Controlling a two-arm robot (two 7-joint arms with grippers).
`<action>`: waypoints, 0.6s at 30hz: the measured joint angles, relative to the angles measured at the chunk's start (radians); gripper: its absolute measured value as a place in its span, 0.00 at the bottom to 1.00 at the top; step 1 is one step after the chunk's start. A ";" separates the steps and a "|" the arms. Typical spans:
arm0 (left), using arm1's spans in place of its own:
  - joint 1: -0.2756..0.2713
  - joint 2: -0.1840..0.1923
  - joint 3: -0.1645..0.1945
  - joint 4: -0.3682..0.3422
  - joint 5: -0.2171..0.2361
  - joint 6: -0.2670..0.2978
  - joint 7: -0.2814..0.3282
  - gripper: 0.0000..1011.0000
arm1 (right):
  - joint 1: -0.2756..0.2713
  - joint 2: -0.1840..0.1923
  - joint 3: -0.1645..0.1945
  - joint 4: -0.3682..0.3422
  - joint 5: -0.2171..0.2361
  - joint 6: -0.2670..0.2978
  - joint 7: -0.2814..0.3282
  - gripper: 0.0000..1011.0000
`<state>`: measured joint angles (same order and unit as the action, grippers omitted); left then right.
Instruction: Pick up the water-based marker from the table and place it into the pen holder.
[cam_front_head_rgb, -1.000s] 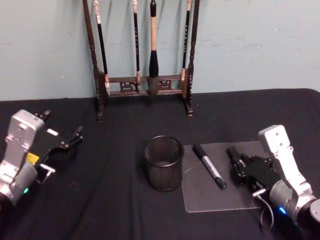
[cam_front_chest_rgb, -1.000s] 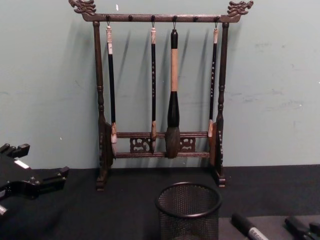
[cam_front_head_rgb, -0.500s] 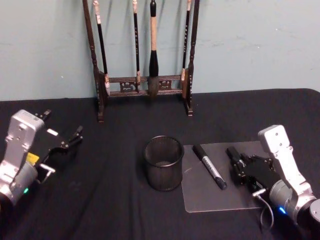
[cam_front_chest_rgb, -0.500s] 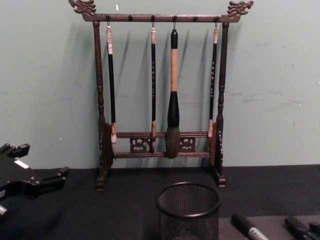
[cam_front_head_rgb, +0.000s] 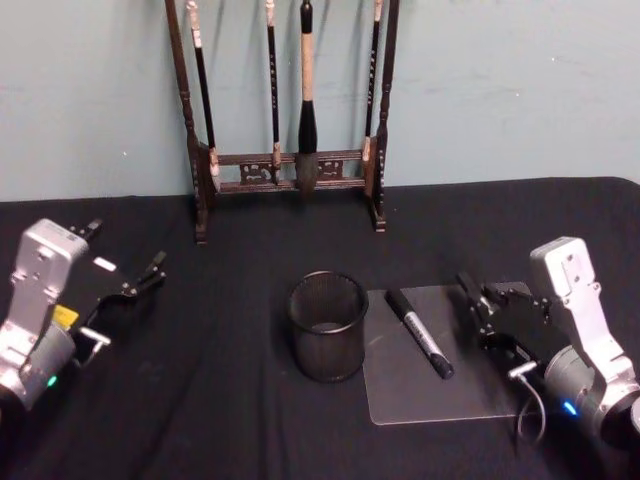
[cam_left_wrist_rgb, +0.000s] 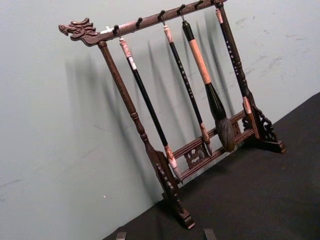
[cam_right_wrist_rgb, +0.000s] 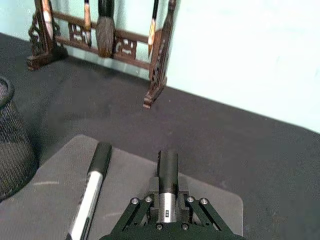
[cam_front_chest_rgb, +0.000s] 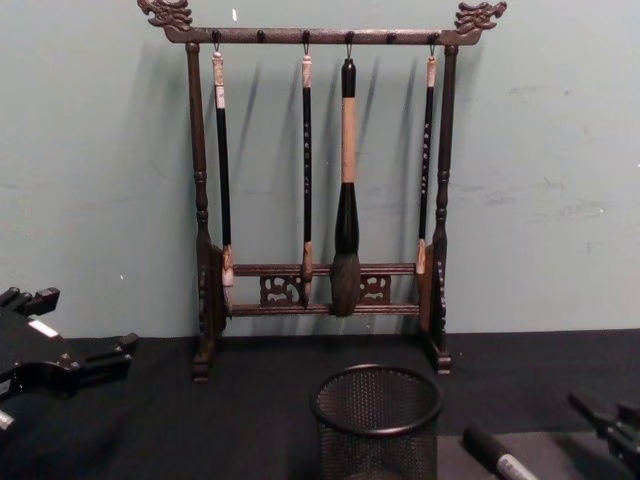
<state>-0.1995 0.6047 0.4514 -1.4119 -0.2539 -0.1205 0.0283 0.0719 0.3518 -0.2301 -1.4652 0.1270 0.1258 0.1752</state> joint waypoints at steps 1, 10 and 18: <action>0.000 0.000 0.000 0.000 0.000 0.000 0.000 0.99 | 0.001 -0.002 0.005 -0.002 -0.001 -0.008 0.004 0.21; 0.000 0.000 0.000 0.000 0.000 0.000 0.000 0.99 | 0.016 -0.013 0.026 -0.010 -0.006 -0.057 0.048 0.21; 0.000 0.000 0.000 0.000 0.000 0.000 0.000 0.99 | 0.033 -0.019 0.035 -0.017 -0.007 -0.105 0.090 0.21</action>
<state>-0.1995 0.6047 0.4514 -1.4120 -0.2539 -0.1205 0.0282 0.1045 0.3329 -0.1947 -1.4827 0.1202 0.0212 0.2655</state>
